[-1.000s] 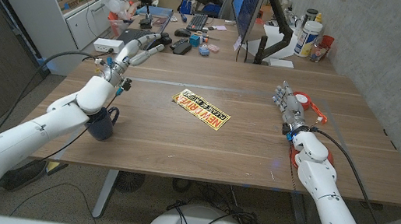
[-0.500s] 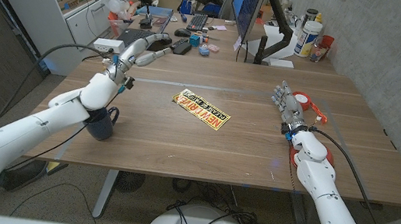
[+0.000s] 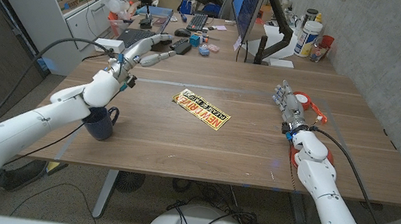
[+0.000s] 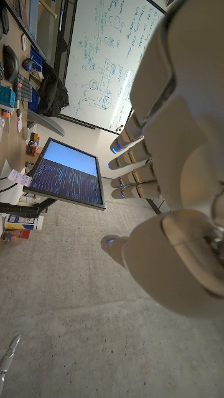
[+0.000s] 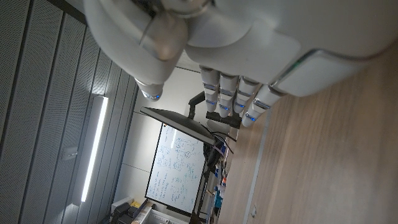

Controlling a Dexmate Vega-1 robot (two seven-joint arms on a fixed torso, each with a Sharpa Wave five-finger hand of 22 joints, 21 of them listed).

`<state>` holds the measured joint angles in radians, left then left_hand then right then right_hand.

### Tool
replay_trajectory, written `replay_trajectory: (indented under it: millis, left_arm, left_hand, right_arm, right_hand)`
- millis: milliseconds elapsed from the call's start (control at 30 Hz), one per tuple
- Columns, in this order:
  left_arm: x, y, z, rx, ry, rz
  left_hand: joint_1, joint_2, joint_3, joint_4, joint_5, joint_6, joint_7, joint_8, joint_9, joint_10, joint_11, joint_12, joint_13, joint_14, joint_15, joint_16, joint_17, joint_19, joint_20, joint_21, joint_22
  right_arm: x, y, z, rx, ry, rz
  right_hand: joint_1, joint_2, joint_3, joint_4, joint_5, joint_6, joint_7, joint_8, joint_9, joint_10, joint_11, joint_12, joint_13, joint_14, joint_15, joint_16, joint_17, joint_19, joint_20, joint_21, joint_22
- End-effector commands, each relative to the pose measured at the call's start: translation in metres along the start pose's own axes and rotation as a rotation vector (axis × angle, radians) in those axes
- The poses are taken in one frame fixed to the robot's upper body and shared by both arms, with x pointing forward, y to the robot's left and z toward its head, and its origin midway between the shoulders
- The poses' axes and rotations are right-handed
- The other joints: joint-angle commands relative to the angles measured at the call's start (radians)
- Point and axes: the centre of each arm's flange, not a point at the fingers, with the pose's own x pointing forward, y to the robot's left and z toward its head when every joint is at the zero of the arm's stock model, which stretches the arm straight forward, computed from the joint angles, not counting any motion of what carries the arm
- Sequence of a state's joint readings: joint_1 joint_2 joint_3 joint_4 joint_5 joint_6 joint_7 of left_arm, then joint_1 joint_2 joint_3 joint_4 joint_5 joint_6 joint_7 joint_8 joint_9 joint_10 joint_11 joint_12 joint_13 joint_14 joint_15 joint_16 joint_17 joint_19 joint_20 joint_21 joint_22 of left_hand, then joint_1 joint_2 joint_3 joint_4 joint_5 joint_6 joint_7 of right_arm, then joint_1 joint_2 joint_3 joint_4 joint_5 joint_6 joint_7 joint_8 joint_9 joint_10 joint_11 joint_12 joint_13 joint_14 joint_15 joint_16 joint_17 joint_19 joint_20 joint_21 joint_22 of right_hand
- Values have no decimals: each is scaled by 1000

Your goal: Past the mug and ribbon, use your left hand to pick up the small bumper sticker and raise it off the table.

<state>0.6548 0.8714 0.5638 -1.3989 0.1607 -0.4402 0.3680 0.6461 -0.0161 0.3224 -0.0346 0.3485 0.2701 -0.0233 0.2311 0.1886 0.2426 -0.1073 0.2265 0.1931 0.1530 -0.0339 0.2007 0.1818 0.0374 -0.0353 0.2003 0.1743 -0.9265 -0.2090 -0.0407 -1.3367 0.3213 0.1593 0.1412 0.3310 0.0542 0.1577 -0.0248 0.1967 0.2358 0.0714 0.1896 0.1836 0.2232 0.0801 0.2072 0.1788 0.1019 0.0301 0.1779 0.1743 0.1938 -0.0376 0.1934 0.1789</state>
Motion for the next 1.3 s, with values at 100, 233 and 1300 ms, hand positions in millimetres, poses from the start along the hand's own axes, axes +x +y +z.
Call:
replay_trajectory:
  millis: [100,233,1300]
  left_arm:
    - [7,-1,12,108,-59,-56]
    - [8,-3,14,133,-77,-67]
    - [21,-11,31,323,-168,-139]
  left_hand:
    - [24,-2,3,-11,5,3,-6,0,2,2,-14,0,3,5,-53,-1,0,8,-8,6,4]
    - [31,-5,3,-16,6,6,-11,0,2,6,-17,0,3,6,-56,-2,0,9,-9,6,4]
    - [90,-39,-1,-60,16,34,-42,2,2,36,-45,-4,4,33,-90,-2,-1,38,-9,10,3]
  right_arm:
    - [2,-3,2,-2,-1,3]
    - [2,-4,1,-1,0,4]
    - [-1,-8,2,2,-6,-3]
  right_hand:
    - [-1,9,2,-6,5,8,3,4,4,11,-5,3,5,10,1,6,5,3,7,6,4]
    - [-1,9,2,-7,5,8,3,4,4,11,-5,3,5,10,1,6,5,3,7,6,4]
    - [-3,10,0,-9,5,8,2,4,4,12,-3,3,5,10,0,5,6,3,8,6,4]
